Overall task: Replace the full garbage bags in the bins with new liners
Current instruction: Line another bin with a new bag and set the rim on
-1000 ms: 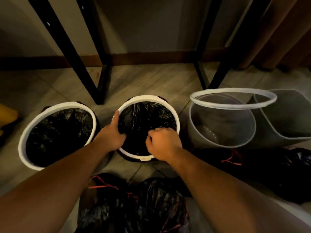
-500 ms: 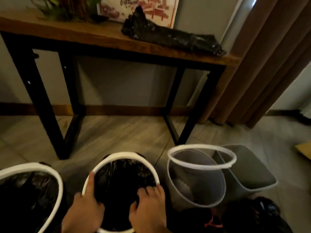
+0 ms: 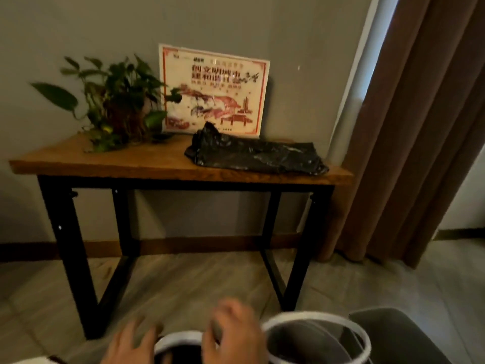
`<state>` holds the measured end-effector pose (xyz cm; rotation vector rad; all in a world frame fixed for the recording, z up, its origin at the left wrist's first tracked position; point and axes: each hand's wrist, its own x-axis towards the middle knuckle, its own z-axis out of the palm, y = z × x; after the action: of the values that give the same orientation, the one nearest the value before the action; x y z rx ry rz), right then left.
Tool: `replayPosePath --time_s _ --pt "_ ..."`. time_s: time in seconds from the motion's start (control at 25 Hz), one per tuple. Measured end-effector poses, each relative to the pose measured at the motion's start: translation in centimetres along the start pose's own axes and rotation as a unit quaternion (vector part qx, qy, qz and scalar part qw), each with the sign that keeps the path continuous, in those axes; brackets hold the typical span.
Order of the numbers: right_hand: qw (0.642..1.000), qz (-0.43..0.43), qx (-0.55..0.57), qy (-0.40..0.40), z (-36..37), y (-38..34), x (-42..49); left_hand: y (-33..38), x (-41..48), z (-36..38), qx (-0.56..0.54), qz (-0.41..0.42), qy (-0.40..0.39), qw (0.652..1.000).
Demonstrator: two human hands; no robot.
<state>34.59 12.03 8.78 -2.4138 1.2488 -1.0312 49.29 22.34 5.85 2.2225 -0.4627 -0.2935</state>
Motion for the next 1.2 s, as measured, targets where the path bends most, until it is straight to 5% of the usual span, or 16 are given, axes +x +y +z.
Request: replayPosePath --time_s 0.08,0.12,0.16,0.32,0.48,0.56,0.64,0.68,0.72,0.76,0.84,0.92,1.04,1.16,1.2 --pt "0.987 -0.159 0.011 0.001 -4.0 0.4 8.9 6.5 -0.6 -2.0 0.263 0.26 0.04 0.928" --pt "0.988 -0.155 -0.022 0.019 -6.5 0.0 13.6 10.3 0.3 -2.8 0.309 0.389 0.046 0.867" --pt "0.991 -0.115 -0.074 0.002 -9.3 -0.7 18.8 15.8 1.0 -3.5 0.29 0.442 0.062 0.846" --pt "0.958 -0.095 -0.254 -0.095 -12.2 3.2 28.1 30.9 5.1 0.4 0.382 0.433 0.025 0.816" --pt "0.961 -0.107 -0.231 -0.109 -11.4 7.0 29.0 33.8 7.3 5.1 0.374 0.34 -0.04 0.862" --pt "0.963 -0.141 -0.217 -0.07 -11.4 7.5 28.9 33.1 6.9 6.8 0.348 0.376 0.011 0.859" --pt "0.965 -0.166 -0.201 -0.012 -11.9 7.3 28.2 31.9 5.9 7.7 0.211 0.426 0.103 0.874" --pt "0.965 -0.182 -0.188 0.007 -12.4 6.9 27.3 31.6 5.2 7.7 0.084 0.391 0.122 0.909" --pt "0.964 -0.2 -0.176 0.019 -12.8 6.5 25.8 31.5 4.2 7.4 -0.067 0.288 0.085 0.952" --pt "0.961 -0.222 -0.161 0.027 -13.3 6.1 23.9 31.7 3.2 7.0 -0.243 0.145 -0.003 0.959" --pt "0.956 -0.264 -0.123 0.013 -14.2 5.0 19.1 30.9 2.0 6.1 -0.475 -0.043 -0.175 0.861" --pt "0.942 -0.314 -0.114 -0.046 -13.8 4.3 14.2 29.5 0.5 5.2 -0.542 -0.067 -0.188 0.817" --pt "0.937 -0.341 -0.012 -0.082 -14.3 4.7 10.0 26.6 -2.0 2.9 -0.55 -0.086 -0.192 0.808" --pt "0.959 -0.216 0.164 0.085 -16.1 8.3 10.8 21.9 -5.8 1.0 -0.578 -0.114 -0.233 0.773" --pt "0.971 -0.119 0.198 0.07 -16.6 9.7 11.4 19.8 -6.9 0.4 -0.59 -0.117 -0.218 0.769"
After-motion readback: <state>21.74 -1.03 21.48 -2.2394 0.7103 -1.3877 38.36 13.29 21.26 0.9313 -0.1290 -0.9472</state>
